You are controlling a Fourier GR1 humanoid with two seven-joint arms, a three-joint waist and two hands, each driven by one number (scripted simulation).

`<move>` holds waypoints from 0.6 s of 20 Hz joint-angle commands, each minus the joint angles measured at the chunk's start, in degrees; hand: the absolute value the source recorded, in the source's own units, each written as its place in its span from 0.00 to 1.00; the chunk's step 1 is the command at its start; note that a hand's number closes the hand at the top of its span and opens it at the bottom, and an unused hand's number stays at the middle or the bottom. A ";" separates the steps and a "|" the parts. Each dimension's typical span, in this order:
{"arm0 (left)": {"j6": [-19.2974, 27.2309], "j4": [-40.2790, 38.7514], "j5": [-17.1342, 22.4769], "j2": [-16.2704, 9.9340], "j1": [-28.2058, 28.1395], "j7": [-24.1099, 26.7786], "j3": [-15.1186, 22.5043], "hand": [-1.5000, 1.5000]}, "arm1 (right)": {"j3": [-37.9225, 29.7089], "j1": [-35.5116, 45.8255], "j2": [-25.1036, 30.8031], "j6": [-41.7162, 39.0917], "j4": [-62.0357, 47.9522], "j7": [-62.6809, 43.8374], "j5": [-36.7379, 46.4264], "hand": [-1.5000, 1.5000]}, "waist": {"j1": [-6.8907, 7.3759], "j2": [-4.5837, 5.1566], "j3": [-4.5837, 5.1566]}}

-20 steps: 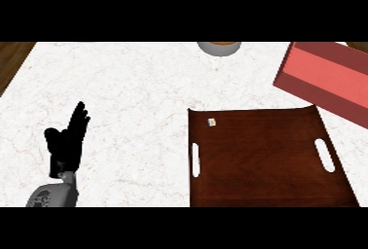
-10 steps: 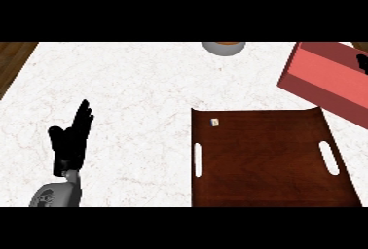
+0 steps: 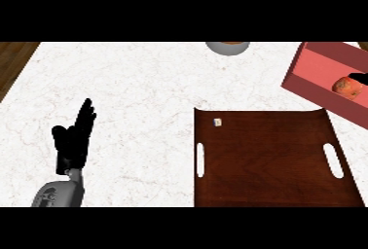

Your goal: Pick the squash from the tray and place it in the cardboard box

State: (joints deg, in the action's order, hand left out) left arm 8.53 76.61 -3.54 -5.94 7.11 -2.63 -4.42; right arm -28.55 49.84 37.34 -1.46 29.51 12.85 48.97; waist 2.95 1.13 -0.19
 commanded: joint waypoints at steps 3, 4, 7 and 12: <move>0.93 -0.69 -0.39 0.93 0.35 0.06 0.23 0.50 | -5.77 1.30 0.80 -0.41 -7.66 12.40 -6.70 0.00 | -0.30 0.03 -0.06; 0.67 -1.14 -0.04 0.38 -0.32 -0.14 -0.42 0.50 | -6.72 3.37 1.97 -4.67 -7.36 12.84 -8.57 0.00 | -0.67 -0.26 -0.01; 0.76 -1.87 -0.64 0.49 -0.73 2.59 -0.19 0.50 | -12.42 2.58 1.48 -5.95 -9.55 16.37 -14.56 0.00 | -0.91 -0.11 -0.05; -0.79 -3.26 0.96 -1.14 0.70 0.85 -1.91 0.50 | -17.88 3.78 7.28 -13.04 -13.89 14.99 -20.29 0.00 | -1.16 -0.11 0.01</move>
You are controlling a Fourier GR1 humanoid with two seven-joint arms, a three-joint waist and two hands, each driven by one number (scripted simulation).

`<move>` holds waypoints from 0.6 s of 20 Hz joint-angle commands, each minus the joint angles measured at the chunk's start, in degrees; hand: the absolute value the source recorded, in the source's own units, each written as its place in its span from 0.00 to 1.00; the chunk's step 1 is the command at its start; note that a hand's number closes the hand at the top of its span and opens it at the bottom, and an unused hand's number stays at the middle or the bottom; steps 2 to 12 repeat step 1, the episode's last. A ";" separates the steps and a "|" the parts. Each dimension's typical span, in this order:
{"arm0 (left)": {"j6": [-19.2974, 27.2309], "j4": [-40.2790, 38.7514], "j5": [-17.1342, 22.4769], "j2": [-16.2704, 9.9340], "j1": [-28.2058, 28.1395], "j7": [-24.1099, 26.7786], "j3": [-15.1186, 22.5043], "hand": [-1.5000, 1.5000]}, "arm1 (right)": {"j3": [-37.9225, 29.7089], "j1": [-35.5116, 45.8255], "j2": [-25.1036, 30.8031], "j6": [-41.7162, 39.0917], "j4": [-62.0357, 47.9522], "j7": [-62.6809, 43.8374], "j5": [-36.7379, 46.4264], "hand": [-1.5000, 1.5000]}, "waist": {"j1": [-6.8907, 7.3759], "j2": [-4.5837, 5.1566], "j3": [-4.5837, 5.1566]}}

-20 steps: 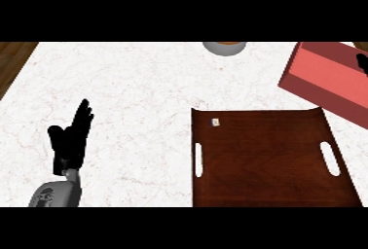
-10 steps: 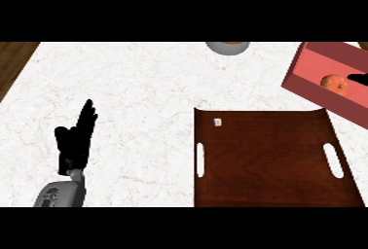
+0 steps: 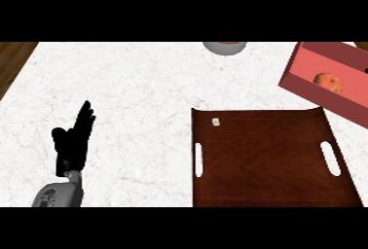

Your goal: Pick the squash from the tray and place it in the cardboard box

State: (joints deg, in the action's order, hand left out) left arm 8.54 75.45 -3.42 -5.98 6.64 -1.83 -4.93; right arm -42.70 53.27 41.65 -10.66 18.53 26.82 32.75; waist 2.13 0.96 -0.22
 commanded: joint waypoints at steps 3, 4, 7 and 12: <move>1.23 -0.13 -0.80 0.52 -1.13 1.42 0.03 0.50 | -5.31 -0.71 5.17 -4.20 -3.47 1.84 -5.22 0.00 | 0.08 0.14 -0.03; 1.23 -0.13 -0.80 0.52 -1.13 1.42 0.03 0.50 | -5.31 -0.71 5.17 -4.20 -3.47 1.84 -5.22 0.00 | 0.08 0.14 -0.03; 1.23 -0.13 -0.80 0.52 -1.13 1.42 0.03 0.50 | -5.31 -0.71 5.17 -4.20 -3.47 1.84 -5.22 0.00 | 0.08 0.14 -0.03; 1.23 -0.13 -0.80 0.52 -1.13 1.42 0.03 0.50 | -5.31 -0.71 5.17 -4.20 -3.47 1.84 -5.22 0.00 | 0.08 0.14 -0.03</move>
